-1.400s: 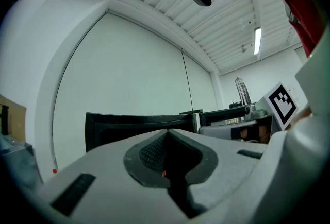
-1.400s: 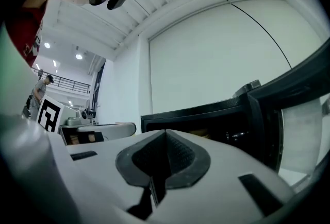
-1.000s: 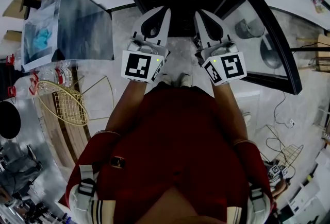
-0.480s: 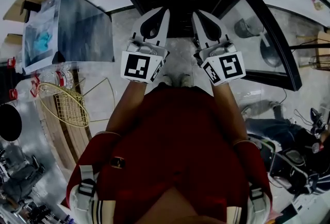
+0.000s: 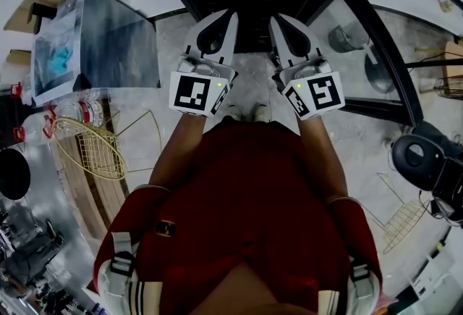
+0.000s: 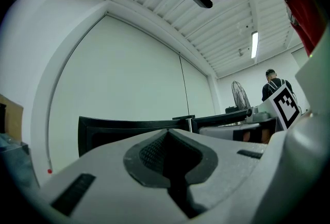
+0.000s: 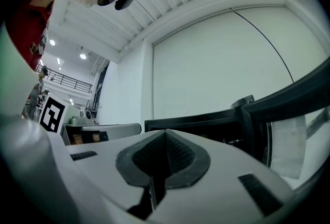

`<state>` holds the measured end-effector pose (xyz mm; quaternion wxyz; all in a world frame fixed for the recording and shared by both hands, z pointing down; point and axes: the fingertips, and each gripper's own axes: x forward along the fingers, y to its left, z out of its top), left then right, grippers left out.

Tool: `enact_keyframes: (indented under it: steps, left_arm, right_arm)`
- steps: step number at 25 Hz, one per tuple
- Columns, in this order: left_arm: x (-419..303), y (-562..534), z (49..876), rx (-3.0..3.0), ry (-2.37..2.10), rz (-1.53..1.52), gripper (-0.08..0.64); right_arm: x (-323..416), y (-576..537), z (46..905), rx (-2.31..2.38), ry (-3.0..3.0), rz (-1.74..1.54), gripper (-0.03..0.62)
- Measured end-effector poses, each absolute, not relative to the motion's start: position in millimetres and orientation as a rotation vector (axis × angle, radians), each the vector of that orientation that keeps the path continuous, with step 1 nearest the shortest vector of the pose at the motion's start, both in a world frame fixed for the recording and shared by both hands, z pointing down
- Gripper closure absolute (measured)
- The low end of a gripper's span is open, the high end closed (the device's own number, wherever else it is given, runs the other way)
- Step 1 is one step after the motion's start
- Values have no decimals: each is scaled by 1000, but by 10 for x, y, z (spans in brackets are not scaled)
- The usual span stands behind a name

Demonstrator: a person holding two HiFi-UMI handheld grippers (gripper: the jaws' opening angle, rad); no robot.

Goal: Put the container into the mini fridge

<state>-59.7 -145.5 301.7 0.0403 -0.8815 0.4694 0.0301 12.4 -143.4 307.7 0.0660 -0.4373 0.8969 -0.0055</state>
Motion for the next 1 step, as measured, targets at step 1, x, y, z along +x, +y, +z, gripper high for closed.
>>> enact_keyframes:
  steps: [1]
  left_arm:
    - [-592, -1457, 3021, -2701, 1438, 93, 554]
  right_arm:
    - [129, -1437, 3078, -1320, 2705, -14, 594]
